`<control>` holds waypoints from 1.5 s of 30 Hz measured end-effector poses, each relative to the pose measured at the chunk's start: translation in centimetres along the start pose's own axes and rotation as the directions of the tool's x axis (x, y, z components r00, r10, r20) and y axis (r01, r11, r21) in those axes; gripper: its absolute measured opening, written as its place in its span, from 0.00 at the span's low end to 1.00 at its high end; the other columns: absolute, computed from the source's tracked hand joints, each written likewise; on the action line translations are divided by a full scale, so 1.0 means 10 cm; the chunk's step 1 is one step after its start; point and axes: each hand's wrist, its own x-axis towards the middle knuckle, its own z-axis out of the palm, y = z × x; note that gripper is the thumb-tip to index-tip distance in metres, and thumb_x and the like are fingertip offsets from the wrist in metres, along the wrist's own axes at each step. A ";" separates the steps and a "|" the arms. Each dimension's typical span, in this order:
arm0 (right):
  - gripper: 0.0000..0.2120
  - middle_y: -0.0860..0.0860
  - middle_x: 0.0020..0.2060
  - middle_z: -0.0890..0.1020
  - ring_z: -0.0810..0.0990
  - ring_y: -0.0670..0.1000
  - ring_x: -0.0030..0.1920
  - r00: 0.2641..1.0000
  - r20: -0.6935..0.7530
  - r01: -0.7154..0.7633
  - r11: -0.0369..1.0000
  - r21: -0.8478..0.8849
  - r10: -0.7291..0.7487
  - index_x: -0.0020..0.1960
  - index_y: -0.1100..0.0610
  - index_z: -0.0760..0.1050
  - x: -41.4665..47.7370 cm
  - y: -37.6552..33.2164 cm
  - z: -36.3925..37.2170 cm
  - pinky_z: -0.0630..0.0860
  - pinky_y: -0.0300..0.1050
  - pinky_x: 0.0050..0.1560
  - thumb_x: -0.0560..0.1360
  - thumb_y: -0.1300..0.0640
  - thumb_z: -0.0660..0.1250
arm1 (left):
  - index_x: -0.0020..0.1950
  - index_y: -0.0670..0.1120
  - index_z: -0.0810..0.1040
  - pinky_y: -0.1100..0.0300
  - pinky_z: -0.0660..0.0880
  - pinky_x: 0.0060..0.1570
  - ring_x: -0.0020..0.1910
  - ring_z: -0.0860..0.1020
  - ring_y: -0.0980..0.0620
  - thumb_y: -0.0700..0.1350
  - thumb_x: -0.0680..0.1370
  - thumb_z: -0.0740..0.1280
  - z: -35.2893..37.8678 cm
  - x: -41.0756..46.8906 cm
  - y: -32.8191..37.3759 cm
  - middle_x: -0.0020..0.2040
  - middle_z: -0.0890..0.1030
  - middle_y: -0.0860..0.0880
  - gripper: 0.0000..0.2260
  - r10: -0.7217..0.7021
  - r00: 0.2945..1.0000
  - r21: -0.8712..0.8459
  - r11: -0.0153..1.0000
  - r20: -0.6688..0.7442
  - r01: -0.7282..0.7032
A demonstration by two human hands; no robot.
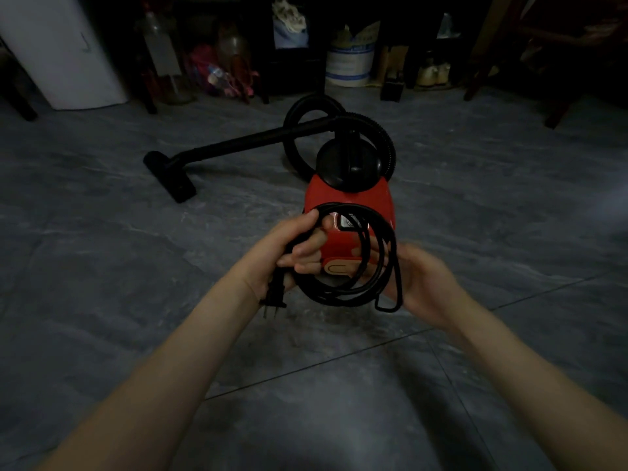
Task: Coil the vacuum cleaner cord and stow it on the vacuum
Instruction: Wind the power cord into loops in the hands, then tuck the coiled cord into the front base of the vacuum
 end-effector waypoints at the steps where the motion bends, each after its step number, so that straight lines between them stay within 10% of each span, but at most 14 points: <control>1: 0.25 0.54 0.50 0.86 0.84 0.51 0.52 1.000 -0.014 -0.009 1.000 -0.008 0.009 0.52 0.54 0.84 -0.02 -0.01 -0.01 0.79 0.43 0.54 0.61 0.40 0.76 | 0.45 0.42 0.76 0.70 0.66 0.20 0.15 0.60 0.61 0.48 0.78 0.60 -0.01 0.01 0.00 0.23 0.67 0.55 0.11 0.024 0.997 0.064 0.998 -0.076 -0.019; 8: 0.32 0.57 0.53 0.84 0.84 0.55 0.51 0.982 -0.183 0.019 0.992 -0.122 -0.042 0.56 0.58 0.81 -0.02 -0.01 0.02 0.78 0.51 0.55 0.60 0.40 0.78 | 0.45 0.42 0.74 0.66 0.70 0.26 0.18 0.59 0.61 0.45 0.81 0.57 -0.09 0.07 -0.09 0.24 0.63 0.54 0.10 0.153 0.932 0.371 0.928 -0.329 -0.021; 12: 0.19 0.56 0.48 0.85 0.84 0.53 0.43 0.938 -0.332 0.045 0.983 -0.178 -0.102 0.53 0.60 0.81 -0.04 -0.04 0.08 0.78 0.57 0.53 0.66 0.51 0.73 | 0.44 0.42 0.73 0.65 0.75 0.31 0.18 0.60 0.60 0.45 0.81 0.58 -0.09 0.12 -0.14 0.24 0.63 0.54 0.10 0.161 0.913 0.393 0.920 -0.375 0.000; 27: 0.06 0.51 0.34 0.83 0.82 0.42 0.31 0.834 -0.514 -0.041 0.907 -0.418 -0.199 0.48 0.62 0.80 0.16 0.34 -0.35 0.79 0.34 0.38 0.77 0.68 0.65 | 0.51 0.42 0.78 0.49 0.80 0.51 0.42 0.83 0.47 0.37 0.75 0.69 -0.56 0.21 -0.58 0.40 0.84 0.41 0.06 0.286 0.819 0.762 0.595 -0.498 0.255; 45: 0.07 0.53 0.38 0.83 0.84 0.45 0.33 0.768 -0.628 -0.133 0.926 -0.352 -0.128 0.55 0.62 0.75 0.45 0.67 -0.88 0.81 0.41 0.40 0.77 0.64 0.66 | 0.59 0.44 0.76 0.74 0.70 0.44 0.48 0.75 0.57 0.45 0.69 0.75 -0.74 0.53 -0.98 0.52 0.75 0.49 0.19 0.648 0.607 0.888 0.310 -0.459 0.341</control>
